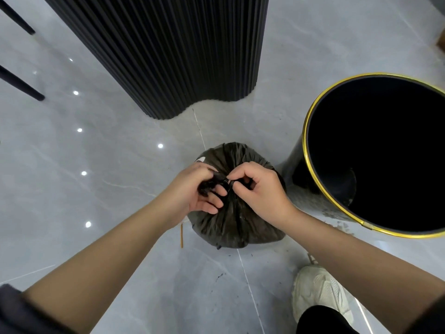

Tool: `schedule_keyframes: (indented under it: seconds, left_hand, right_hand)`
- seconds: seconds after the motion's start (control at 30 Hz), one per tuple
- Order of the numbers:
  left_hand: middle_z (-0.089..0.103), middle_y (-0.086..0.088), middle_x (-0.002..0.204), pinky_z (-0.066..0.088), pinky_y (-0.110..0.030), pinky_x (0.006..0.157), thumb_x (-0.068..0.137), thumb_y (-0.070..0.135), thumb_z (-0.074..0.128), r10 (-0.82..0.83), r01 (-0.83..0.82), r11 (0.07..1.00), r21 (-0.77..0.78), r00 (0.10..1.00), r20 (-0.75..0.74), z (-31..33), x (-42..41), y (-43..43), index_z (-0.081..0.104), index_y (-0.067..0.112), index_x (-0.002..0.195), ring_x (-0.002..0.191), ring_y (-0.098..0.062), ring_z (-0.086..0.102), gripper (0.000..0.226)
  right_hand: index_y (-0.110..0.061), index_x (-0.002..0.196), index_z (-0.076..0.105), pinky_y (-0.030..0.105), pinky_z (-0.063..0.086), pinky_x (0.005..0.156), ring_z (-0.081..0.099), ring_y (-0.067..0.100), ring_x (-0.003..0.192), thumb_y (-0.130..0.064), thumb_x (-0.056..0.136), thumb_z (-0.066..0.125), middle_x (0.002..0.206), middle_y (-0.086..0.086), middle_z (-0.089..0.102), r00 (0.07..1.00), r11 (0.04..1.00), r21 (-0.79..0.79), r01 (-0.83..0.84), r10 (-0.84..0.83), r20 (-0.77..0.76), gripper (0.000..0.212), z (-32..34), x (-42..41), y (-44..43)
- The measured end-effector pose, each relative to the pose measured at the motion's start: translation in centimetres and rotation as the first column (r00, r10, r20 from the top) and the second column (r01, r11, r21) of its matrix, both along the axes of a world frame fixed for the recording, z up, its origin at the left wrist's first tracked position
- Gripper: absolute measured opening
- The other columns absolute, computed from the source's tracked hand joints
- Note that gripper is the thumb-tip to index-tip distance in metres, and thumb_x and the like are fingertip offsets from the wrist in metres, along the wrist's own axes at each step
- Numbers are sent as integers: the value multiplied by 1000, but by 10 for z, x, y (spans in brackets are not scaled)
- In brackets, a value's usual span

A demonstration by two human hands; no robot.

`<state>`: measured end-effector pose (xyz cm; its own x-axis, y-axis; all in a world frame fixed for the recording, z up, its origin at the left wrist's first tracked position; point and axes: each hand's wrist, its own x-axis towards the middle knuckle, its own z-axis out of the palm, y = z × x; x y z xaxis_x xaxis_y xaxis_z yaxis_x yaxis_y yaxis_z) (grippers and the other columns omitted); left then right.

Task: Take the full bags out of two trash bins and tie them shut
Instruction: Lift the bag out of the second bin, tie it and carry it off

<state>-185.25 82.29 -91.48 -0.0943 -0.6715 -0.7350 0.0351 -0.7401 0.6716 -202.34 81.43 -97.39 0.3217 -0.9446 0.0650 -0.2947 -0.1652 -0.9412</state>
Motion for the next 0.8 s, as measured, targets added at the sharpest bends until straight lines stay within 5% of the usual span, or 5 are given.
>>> schedule_keyframes:
  seconds: [0.13, 0.3, 0.57, 0.67, 0.8]
  left_hand:
    - [63, -9, 71, 53, -20, 48, 90, 23, 61, 48, -42, 992, 118, 997, -52, 2, -4, -4, 61, 6, 101, 52, -10, 61, 20]
    - [66, -13, 69, 58, -25, 56, 86, 0, 63, -16, 73, 974, -215, 967, 255, -3, -6, -2, 62, 3, 88, 54, -14, 66, 3]
    - [64, -1, 88, 50, -33, 69, 72, -8, 56, -122, 742, 394, -542, 626, 770, -10, 15, 0, 64, 6, 80, 79, -16, 61, 18]
    - [63, 0, 86, 52, -33, 68, 73, -2, 55, -101, 644, 504, -576, 706, 701, -10, 10, 4, 61, 11, 78, 78, -17, 62, 16]
    - [60, -13, 81, 60, -33, 60, 88, 20, 63, -18, 88, 974, -210, 949, 315, 0, -8, -4, 49, 9, 84, 61, -20, 68, 19]
  right_hand:
    - [-11, 87, 70, 34, 50, 75, 61, 14, 85, -1, 80, 67, 85, 0, 68, 994, 992, -114, -58, 46, -99, 12, -3, 0, 1]
    - [-13, 88, 71, 22, 47, 70, 56, 9, 72, 2, 81, 66, 80, -7, 66, 998, 986, 153, -60, 54, 43, 17, 1, -3, -6]
    - [-15, 95, 73, 23, 48, 70, 55, 9, 70, -3, 84, 68, 85, 1, 72, 995, 965, 251, -76, 56, 88, 17, 5, -6, -9]
    - [-18, 92, 73, 21, 47, 69, 56, 6, 70, -2, 83, 67, 84, -1, 71, 998, 978, 205, -36, 23, 66, 19, 4, -6, -10]
    - [-20, 92, 72, 24, 49, 75, 60, 12, 80, 0, 81, 66, 84, -11, 66, 1000, 997, 82, -9, 8, 6, 24, 4, -4, -11]
